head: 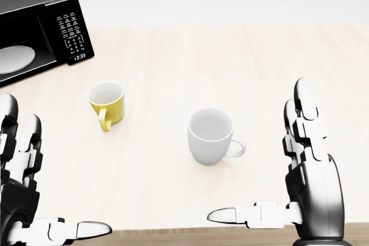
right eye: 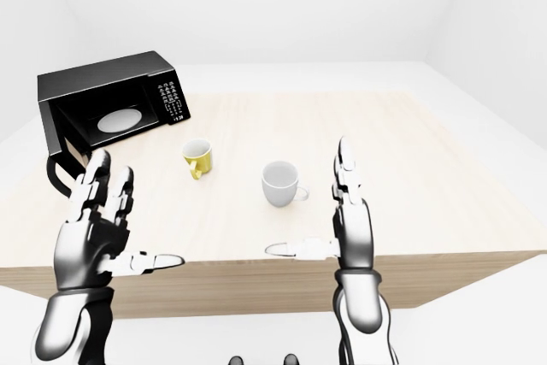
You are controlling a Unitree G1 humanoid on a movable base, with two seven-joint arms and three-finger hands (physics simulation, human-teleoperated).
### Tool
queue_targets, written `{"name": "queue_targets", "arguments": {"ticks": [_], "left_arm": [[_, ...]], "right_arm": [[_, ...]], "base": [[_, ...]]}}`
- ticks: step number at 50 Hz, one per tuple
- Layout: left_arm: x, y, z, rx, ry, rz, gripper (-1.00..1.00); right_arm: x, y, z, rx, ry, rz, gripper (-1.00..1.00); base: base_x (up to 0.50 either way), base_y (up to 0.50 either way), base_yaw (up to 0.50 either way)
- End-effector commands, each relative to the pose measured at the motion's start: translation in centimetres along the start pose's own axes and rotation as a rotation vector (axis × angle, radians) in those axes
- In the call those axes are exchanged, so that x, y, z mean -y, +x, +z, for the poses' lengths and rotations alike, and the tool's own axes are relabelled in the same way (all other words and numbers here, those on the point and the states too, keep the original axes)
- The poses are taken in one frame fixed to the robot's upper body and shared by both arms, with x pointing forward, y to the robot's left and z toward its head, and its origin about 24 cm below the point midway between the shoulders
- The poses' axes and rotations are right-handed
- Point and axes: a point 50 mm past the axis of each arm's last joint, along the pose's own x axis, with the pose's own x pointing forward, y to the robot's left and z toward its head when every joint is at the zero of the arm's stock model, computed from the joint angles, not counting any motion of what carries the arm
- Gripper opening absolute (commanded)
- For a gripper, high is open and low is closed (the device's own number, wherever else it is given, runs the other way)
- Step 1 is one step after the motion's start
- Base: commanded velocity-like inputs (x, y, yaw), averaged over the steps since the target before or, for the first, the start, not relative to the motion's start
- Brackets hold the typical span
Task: Close the microwave.
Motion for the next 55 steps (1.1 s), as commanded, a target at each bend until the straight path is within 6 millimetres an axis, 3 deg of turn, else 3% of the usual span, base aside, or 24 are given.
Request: {"name": "queue_targets", "arguments": {"ticks": [1,31,55], "left_arm": [[-0.15,-0.58,1.18,0.038,0.001,0.000,1.00],[-0.13,-0.82,1.45,0.047,-0.014,-0.010,1.00],[-0.19,-0.94,1.71,0.056,-0.019,-0.012,1.00]], "right_arm": [[0.10,-0.51,1.22,0.042,-0.024,-0.021,1.00],[-0.05,-0.47,1.37,0.051,-0.061,-0.018,1.00],[-0.19,-0.57,1.34,0.048,-0.079,-0.019,1.00]], "base": [[0.00,0.00,0.00],[0.00,0.00,0.00],[0.00,0.48,0.00]]}}
